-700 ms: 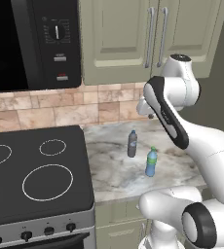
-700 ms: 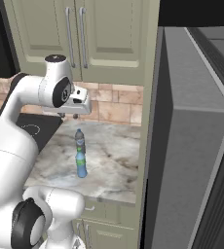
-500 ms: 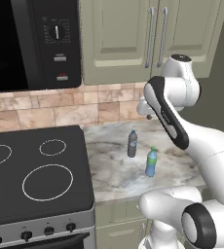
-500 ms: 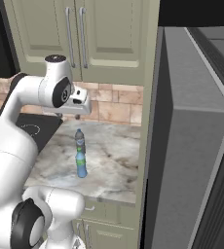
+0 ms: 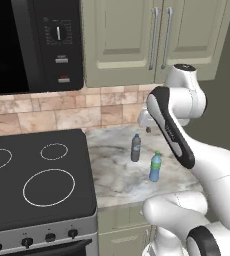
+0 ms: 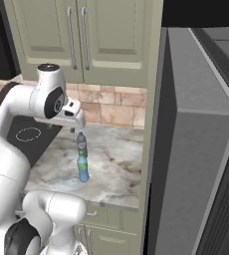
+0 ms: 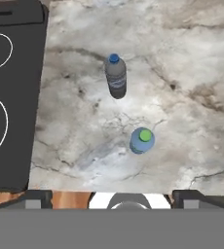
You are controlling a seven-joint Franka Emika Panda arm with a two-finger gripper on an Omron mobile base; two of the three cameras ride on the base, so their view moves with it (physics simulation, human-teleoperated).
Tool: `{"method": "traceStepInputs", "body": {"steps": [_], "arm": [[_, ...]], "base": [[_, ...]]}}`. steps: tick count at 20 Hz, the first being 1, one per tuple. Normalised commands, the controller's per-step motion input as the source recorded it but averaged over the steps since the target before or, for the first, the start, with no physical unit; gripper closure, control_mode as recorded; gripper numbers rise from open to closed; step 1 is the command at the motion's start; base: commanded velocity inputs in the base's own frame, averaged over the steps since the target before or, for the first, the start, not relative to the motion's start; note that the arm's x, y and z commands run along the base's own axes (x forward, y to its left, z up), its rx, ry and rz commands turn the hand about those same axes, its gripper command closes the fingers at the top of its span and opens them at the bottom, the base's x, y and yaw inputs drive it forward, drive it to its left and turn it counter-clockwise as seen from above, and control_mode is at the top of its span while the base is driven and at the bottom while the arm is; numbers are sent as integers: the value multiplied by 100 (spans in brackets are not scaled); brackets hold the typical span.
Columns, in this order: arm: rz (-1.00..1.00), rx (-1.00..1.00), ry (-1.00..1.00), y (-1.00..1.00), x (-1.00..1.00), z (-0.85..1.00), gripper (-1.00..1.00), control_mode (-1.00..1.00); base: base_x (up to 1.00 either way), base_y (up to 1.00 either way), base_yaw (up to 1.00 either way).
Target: Take the bottled waters from the counter and place them in the freezer to freeze. Close the freezer door after placing the bottles.
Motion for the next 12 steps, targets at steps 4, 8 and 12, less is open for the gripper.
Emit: {"method": "traceStepInputs", "body": {"steps": [4, 8, 12], "arm": [[-46, -7, 0, 56, -19, 0, -100, -100], [-53, -1, 4, 38, -1, -7, -100, -100], [-53, 0, 0, 31, 0, -15, -100, -100]], "base": [[0, 0, 0], [0, 0, 0], [0, 0, 0]]}}
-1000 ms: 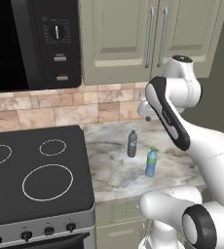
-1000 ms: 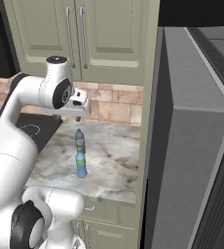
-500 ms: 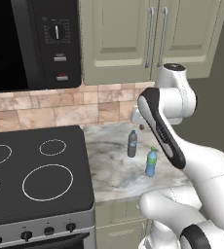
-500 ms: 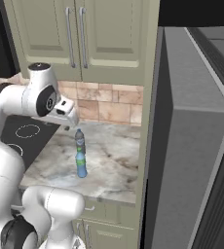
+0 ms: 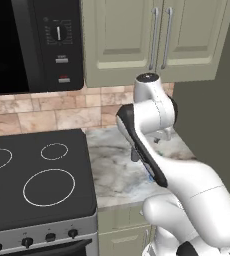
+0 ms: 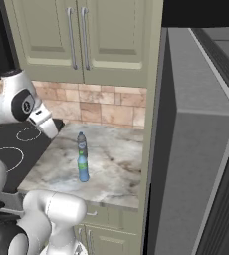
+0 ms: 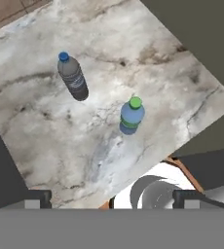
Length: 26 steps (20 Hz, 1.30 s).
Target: Take the bottled waters from the counter and place them in the freezer to freeze. Close the freezer door after placing the bottles.
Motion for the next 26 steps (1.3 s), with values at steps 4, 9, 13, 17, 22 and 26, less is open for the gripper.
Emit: {"method": "traceStepInputs", "body": {"steps": [4, 9, 13, 17, 22, 26], "arm": [[-42, -5, 0, 8, 5, -22, -100, -100], [-38, -12, -1, 20, 5, -23, -100, -100], [-24, -15, -11, 4, 0, -36, -100, -100], [-16, -20, -10, 0, 0, -51, -100, -100], [-12, -23, -7, 0, 1, -52, -100, -100], [-14, -28, -6, 1, 0, -37, -100, -100]], "base": [[0, 0, 0], [0, 0, 0], [0, 0, 0], [0, 0, 0], [0, 0, 0], [0, 0, 0]]}}
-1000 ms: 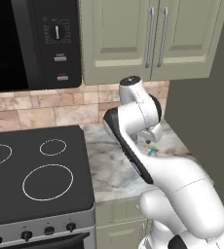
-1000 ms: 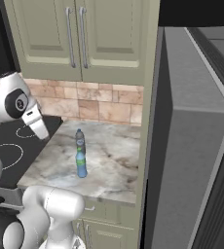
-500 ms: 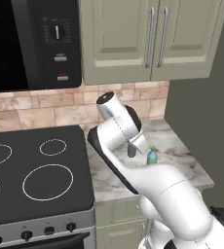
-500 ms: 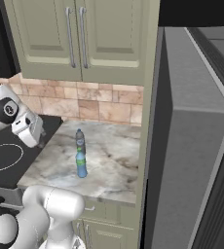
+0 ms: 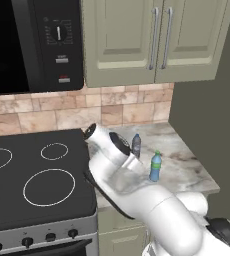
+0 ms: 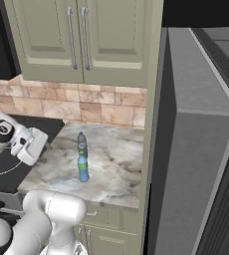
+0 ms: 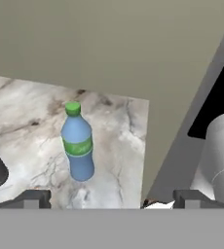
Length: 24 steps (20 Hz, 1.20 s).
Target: Take the bottled waters from the counter and place them in the freezer to freeze. Close the freezer door after placing the bottles.
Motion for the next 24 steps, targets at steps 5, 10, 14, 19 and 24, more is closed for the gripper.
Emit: {"method": "traceStepInputs", "body": {"steps": [5, 10, 14, 19, 24], "arm": [[-23, -39, -12, 5, -5, -18, -100, -100], [-26, -47, -3, 1, -2, -15, -100, -100], [-20, -39, 3, 0, -6, -6, -100, -100], [-10, -28, 0, 0, 0, 0, -100, -100], [0, -6, 0, -1, 0, 1, -100, -100]], "base": [[0, 0, 0], [0, 0, 0], [0, 0, 0], [0, 0, 0], [0, 0, 0]]}}
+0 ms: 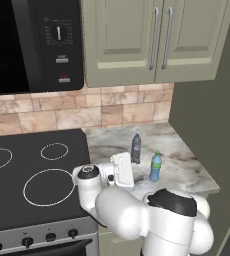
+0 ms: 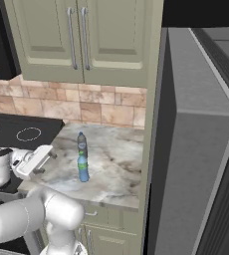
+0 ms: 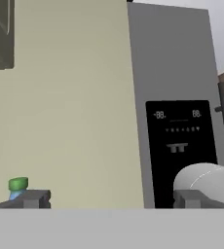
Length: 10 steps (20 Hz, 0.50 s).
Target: Take the bottled waters from the counter and place them in the freezer to freeze. Close the freezer door after placing the bottles.
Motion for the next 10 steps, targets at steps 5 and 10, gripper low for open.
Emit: {"method": "traceStepInputs", "body": {"steps": [5, 10], "arm": [[2, 4, 0, -33, 0, 0, -100, -100], [17, 14, -1, -15, 0, 0, -100, -100]], "base": [[0, 0, 0], [0, 0, 0]]}}
